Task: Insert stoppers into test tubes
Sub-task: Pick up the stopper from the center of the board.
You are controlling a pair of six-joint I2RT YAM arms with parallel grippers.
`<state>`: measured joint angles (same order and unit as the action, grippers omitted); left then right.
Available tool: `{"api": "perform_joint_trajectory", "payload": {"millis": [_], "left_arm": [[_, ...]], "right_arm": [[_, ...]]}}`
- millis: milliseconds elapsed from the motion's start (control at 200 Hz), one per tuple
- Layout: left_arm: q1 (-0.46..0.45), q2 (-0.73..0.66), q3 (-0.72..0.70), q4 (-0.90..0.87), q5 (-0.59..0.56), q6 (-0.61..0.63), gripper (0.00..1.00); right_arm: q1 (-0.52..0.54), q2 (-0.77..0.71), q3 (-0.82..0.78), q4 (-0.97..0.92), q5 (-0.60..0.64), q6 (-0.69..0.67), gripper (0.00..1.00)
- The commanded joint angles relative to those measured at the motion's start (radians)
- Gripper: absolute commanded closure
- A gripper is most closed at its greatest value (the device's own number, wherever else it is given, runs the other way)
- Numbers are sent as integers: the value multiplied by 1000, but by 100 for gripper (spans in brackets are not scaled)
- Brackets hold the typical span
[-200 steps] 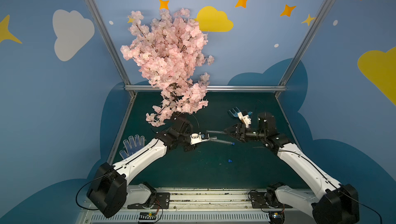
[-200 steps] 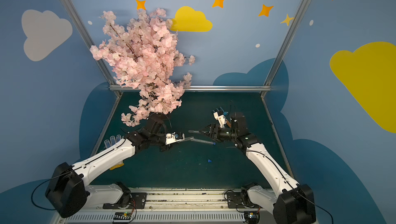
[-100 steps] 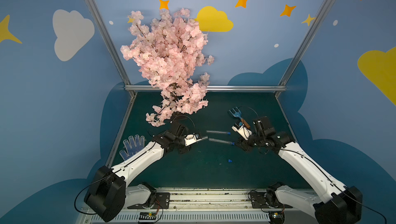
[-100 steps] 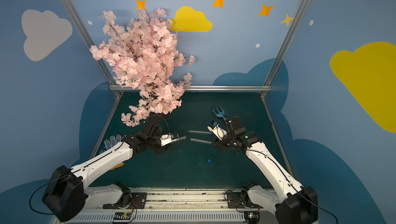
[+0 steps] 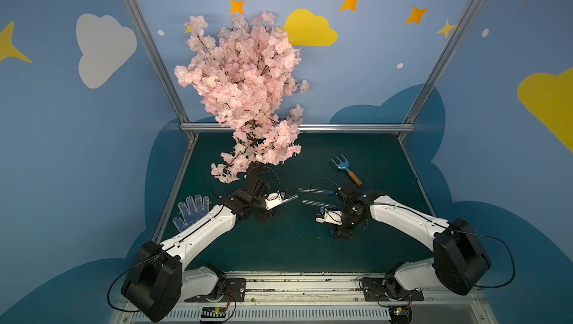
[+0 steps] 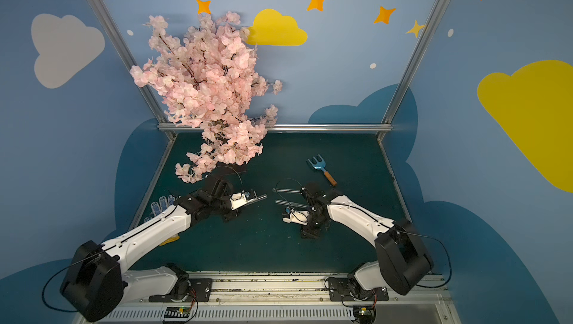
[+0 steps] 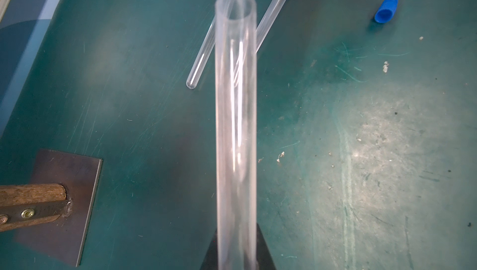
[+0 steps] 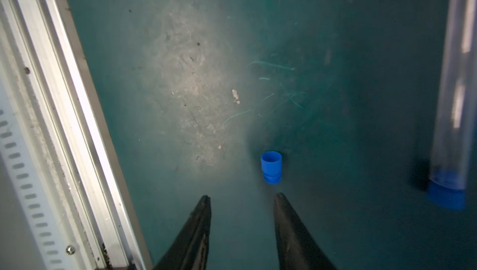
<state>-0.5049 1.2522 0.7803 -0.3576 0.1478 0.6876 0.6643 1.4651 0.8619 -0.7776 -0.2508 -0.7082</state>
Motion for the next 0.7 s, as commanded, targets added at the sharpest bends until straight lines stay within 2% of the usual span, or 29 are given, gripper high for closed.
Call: {"api": "perform_joint_trajectory", "payload": {"millis": [0,395,696], "left_arm": [[7,-24,-14,2,-6,-10,98],[14,-40,-18,6,-19,-7,98],[15,-53,-21,7,-28,-2,98]], "right_arm": [[19,49,18,24,54,6,60],[46,123,22,102,103,52,60],[48,150,22,109,140,54,71]]}}
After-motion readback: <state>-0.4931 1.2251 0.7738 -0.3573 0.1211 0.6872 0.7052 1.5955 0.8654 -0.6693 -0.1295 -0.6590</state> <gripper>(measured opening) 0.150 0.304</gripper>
